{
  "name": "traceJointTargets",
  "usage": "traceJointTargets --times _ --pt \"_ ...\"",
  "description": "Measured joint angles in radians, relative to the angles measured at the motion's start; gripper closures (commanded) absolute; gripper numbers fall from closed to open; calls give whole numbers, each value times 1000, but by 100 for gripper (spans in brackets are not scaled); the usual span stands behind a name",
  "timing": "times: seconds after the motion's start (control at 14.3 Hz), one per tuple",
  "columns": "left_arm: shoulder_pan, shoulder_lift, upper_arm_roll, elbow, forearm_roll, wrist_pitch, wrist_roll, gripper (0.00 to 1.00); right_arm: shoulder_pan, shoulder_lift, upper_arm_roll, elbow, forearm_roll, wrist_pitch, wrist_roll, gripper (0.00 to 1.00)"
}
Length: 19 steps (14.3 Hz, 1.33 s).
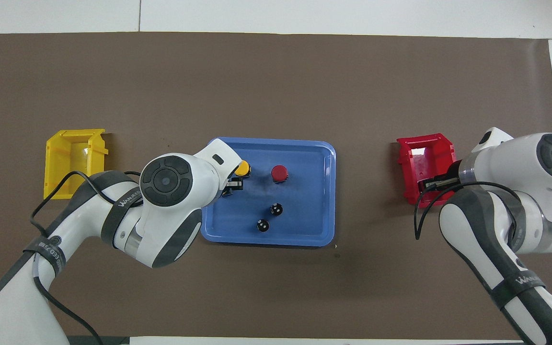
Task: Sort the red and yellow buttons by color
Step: 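Drop the yellow button in the yellow bin while the right gripper releases the red button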
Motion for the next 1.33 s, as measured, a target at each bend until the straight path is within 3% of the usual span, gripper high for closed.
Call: traceJointTargets --times 0.14,0.42,0.56,0.63,0.7,0.77,0.91,1.05,1.33 --pt "4 -4 7 56 0 -87 0 98 0 -2 0 -18 0 29 -5 78" --pt "72 -43 21 296 0 -447 63 99 0 -18 0 -46 -1 63 -11 75" --pt "166 -81 26 324 0 -504 185 99 -4 -21 0 -50 -1 66 -11 66" --pt "228 -97 29 324 0 -522 267 99 -9 -22 0 -51 -1 66 -12 57" --pt "296 -108 32 324 0 -532 363 98 -13 -22 0 -52 -1 66 -13 44" --pt "368 -112 35 322 0 -534 458 99 -15 -23 0 -52 -1 66 -15 40" --pt "494 -112 38 308 0 -520 617 99 -15 -23 0 -53 -1 66 -16 38" --pt "579 -117 39 252 0 -427 708 98 -16 -23 -1 -45 -2 56 -17 38" --pt "645 -125 37 151 0 -317 772 99 -15 -21 1 61 -2 -75 -17 37"
